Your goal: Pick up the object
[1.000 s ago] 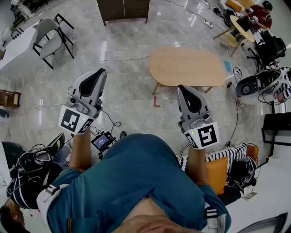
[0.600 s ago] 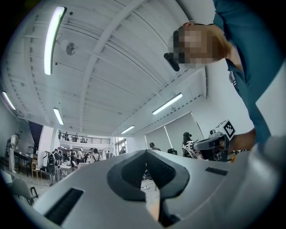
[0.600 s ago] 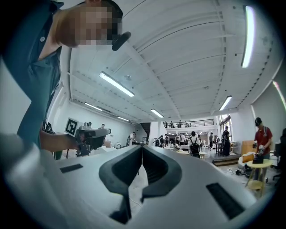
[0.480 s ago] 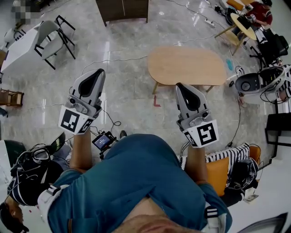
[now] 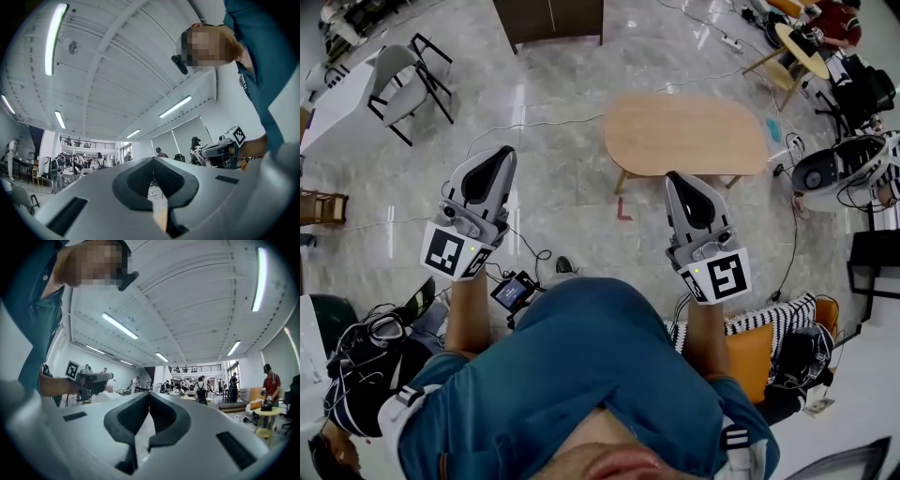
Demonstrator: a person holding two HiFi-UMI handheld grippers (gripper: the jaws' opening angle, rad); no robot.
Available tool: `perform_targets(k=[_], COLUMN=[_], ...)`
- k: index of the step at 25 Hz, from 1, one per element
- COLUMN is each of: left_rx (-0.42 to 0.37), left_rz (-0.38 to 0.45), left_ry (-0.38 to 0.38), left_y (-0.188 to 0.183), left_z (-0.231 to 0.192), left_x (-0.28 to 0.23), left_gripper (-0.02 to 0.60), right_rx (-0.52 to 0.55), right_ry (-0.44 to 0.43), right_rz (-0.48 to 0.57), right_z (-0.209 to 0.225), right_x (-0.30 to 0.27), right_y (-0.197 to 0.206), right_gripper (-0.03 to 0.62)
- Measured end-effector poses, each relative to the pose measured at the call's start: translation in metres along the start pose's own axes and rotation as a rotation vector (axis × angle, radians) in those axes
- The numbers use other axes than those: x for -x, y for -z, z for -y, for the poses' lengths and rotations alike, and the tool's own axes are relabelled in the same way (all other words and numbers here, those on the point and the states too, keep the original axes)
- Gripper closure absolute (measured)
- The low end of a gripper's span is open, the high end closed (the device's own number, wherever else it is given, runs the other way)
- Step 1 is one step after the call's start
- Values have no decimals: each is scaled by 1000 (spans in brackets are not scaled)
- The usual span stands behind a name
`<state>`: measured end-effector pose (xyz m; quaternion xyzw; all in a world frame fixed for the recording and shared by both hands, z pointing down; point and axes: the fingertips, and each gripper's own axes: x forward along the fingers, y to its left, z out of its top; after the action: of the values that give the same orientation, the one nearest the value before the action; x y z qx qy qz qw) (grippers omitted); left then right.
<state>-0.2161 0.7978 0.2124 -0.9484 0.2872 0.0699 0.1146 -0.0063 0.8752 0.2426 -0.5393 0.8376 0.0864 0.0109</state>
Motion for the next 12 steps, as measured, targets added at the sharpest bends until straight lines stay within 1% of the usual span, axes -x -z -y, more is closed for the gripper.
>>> perform_targets(k=[5, 12], left_rx=[9, 31], left_rz=[25, 47], left_ry=[24, 45], left_y=[0, 10], left_z=[-41, -88], left_x=[-1, 14], left_gripper=[577, 577], right_rx=[11, 30], right_ry=[25, 57], right_rz=[-1, 8], right_z=[-9, -28], right_x=[-38, -85], right_y=[-5, -5], right_gripper=[580, 580])
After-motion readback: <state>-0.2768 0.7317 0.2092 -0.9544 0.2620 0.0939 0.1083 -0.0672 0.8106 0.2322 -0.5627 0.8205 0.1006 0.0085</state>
